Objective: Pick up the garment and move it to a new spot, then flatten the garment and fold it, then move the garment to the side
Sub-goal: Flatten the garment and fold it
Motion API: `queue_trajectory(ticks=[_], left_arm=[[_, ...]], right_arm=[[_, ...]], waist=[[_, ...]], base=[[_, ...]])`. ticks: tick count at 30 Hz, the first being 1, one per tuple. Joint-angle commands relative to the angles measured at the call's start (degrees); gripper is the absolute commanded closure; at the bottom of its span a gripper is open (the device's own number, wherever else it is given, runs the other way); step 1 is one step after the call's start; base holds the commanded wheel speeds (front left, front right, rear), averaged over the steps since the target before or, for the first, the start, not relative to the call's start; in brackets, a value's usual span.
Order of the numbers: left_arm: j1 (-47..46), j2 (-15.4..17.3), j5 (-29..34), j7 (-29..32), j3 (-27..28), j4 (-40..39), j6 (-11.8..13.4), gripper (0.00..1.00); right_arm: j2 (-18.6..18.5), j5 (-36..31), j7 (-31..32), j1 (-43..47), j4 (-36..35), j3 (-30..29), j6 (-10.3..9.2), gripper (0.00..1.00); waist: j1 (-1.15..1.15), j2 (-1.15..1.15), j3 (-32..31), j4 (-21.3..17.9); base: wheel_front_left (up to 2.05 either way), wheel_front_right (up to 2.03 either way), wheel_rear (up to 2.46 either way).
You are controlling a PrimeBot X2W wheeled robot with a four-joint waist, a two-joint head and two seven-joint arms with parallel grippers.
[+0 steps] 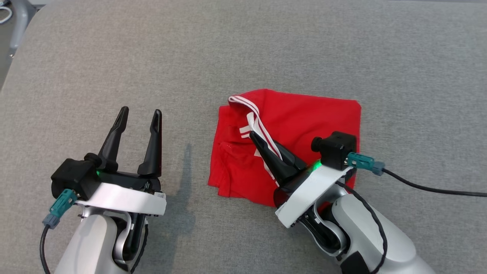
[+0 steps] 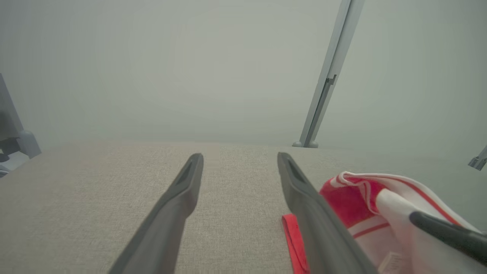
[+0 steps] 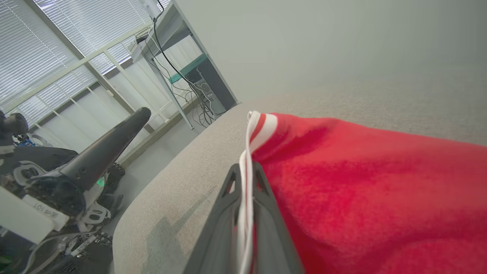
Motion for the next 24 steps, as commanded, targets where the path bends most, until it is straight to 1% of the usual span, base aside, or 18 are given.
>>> queue_trajectory(ticks=[1,5,12,13,14,17,20,24], left_arm=[[-1.1,0.1,0.4,-0.2,0.2,0.1,-0.2,0.0],[-1.4,-0.6,0.7,-0.2,0.3,0.9,-0.9,0.0],[-2.1,-1.1,1.6,-0.2,0.4,1.8,-1.9,0.0],[-2.2,-1.1,1.7,-0.2,0.4,2.0,-2.1,0.0],[-2.3,-1.1,1.8,-0.2,0.4,2.1,-2.2,0.0],[-2.4,-1.3,2.1,-0.2,0.6,2.2,-2.2,0.0],[-2.0,-1.3,2.5,-0.2,1.2,2.2,-2.1,0.0],[-1.1,-1.1,2.9,-0.2,1.9,2.1,-1.9,0.0]], right_arm=[[-0.2,0.2,-0.6,-0.7,0.6,0.2,0.0,1.0],[-0.1,4.4,-4.1,-3.6,4.4,4.0,0.0,1.0],[-0.1,11.4,-6.8,-8.4,8.9,11.6,0.0,1.0],[-0.1,12.1,-7.0,-9.0,9.4,12.5,0.0,0.58],[-0.1,12.6,-7.1,-9.7,10.1,13.1,0.0,0.0],[-0.1,14.1,-7.6,-10.9,10.1,14.6,0.0,0.0],[-0.1,14.2,-8.0,-11.8,8.5,14.4,0.0,0.0],[-0.1,10.3,-7.9,-10.5,3.7,8.8,0.0,0.0]], waist=[[0.0,0.0,0.2,0.3],[0.0,0.0,0.6,0.4],[0.0,0.0,0.9,0.1],[0.0,0.0,0.9,0.0],[0.0,0.0,1.0,0.0],[0.0,0.0,1.1,-0.4],[0.0,0.0,1.2,-1.2],[0.0,0.0,0.7,-2.7]], base=[[0.0,0.0,0.0],[0.0,0.0,0.0],[0.0,0.0,0.0],[0.0,0.0,0.0],[0.0,0.0,0.0],[0.0,0.0,0.0],[0.0,0.0,0.0],[0.0,0.0,0.0]])
